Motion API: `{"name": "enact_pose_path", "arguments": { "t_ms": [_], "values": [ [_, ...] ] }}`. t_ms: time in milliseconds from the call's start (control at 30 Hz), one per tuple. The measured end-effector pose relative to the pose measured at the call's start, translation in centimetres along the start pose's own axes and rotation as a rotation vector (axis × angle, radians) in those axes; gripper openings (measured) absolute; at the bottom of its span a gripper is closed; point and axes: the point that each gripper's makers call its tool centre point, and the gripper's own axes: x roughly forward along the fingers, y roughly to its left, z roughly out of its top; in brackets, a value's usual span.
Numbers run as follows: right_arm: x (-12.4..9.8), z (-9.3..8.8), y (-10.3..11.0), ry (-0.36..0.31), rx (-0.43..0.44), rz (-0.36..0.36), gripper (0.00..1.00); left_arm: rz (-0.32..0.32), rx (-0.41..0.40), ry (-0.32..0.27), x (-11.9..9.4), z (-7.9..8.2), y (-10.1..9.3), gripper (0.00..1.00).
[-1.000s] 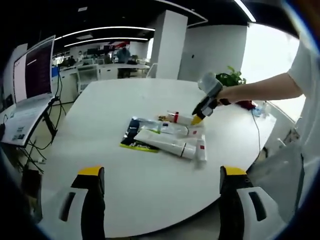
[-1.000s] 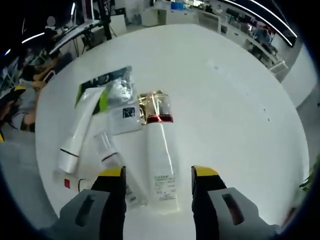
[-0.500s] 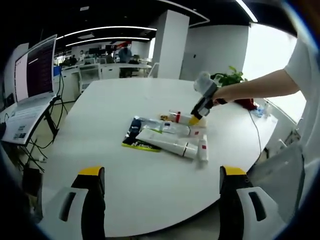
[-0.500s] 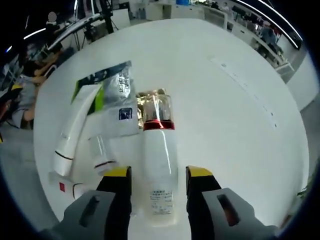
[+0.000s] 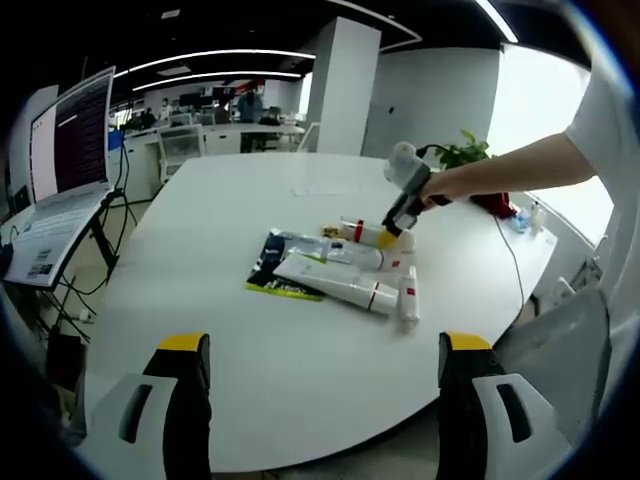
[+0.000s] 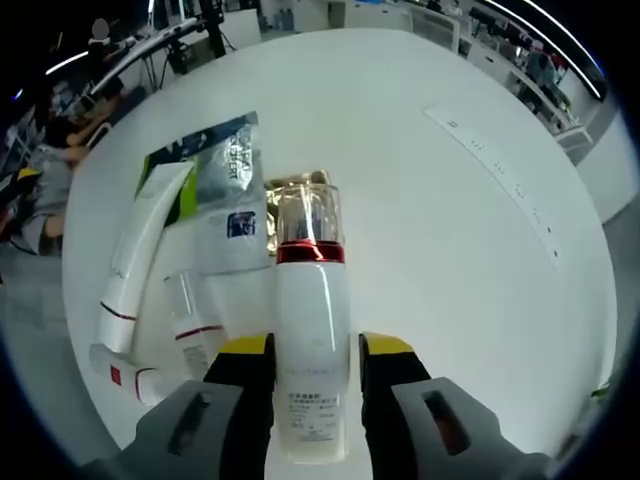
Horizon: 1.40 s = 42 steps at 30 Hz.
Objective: Arrange the skincare products in the storage area until every visible bottle or jar stands upright without overlapping.
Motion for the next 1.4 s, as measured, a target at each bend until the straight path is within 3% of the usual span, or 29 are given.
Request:
{"name": "enact_pose_path", "arguments": {
  "t_ms": [300,500,700,900,967,1100,1233,1400],
  "values": [
    [0.6,-0.1,0.2,0.046,-0.058,0.004,0.31,0.006,-0.001,0.005,0.0,-0.2,0.1,0.87],
    [0.8,-0.1,-0.1,0.002,-0.076,0.009,0.3,0.008,0.002,0.008,0.1,-0.3,0.2,0.87],
    [0.4,-0.1,0.3,0.021,-0.059,0.003,0.29,0.009,0.005,0.012,0.1,-0.3,0.2,0.87],
    [-0.1,-0.1,0.6,-0.012,-0.031,-0.018,0.28,0.013,0.011,0.016,0.2,-0.2,0.2,0.87],
    [0.8,0.2,-0.6,-0.017,-0.031,-0.024,0.28,0.012,0.013,0.014,0.2,-0.2,0.2,0.87],
    [-0.8,-0.2,0.7,-0.044,-0.001,-0.008,0.27,0.016,0.015,0.011,0.1,0.1,0.0,0.87],
    [-0.5,0.3,-1.0,-0.073,0.008,-0.01,0.27,0.013,0.018,0.007,0.1,0.3,-0.3,0.87],
    [-2.4,-0.5,0.2,-0.086,0.036,-0.005,0.27,0.011,0.025,0.004,0.0,0.4,-0.5,0.87]
  ]
}}
